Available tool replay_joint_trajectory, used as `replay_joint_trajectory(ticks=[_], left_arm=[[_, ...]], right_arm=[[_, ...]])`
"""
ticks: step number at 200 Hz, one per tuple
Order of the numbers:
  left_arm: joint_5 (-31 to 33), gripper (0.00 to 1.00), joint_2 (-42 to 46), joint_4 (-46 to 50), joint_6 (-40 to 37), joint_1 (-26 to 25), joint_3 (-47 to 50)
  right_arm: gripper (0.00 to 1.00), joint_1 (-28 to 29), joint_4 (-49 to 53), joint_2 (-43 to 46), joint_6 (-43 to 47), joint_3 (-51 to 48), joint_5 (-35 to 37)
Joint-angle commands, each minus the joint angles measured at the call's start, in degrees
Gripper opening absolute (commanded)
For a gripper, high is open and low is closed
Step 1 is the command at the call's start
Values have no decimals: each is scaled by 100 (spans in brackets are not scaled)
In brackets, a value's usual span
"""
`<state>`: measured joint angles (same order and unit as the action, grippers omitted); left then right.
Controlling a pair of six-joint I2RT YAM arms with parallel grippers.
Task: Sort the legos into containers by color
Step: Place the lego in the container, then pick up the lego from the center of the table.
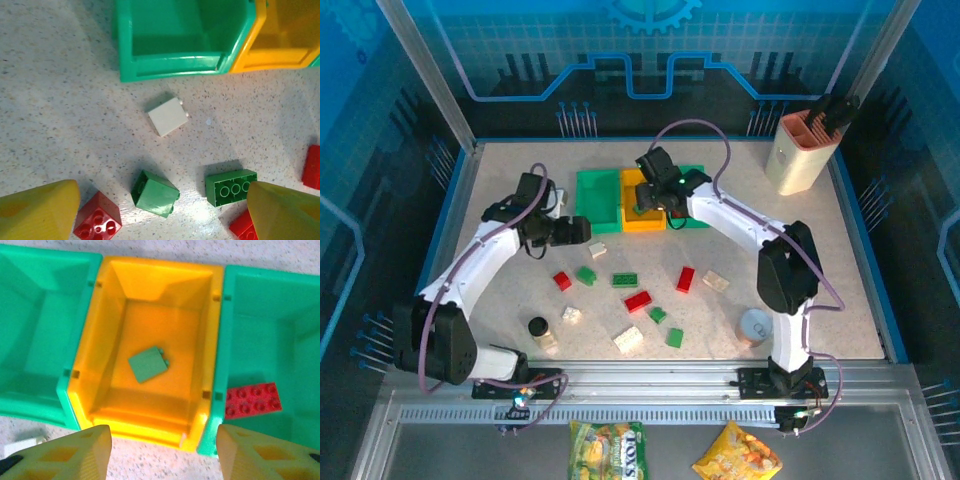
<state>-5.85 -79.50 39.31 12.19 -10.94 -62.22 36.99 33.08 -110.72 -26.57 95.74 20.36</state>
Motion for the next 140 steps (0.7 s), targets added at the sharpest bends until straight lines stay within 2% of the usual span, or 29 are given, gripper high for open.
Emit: replay_joint_trajectory(ticks=[1, 39, 79, 140], left_arm=[[327, 86, -245, -8, 133, -237, -103], [308, 78, -553, -670, -50, -644, 124], [0, 69, -1021, -1268, -553, -806, 175], [105, 68, -1682, -1999, -909, -870, 270]], right_arm=[[59, -119, -98, 391, -182, -399, 12], [59, -225, -122, 863, -227, -1041, 66], [59, -341, -128, 1207, -238, -1507, 105], [60, -434, -41, 1483, -226, -1825, 172]])
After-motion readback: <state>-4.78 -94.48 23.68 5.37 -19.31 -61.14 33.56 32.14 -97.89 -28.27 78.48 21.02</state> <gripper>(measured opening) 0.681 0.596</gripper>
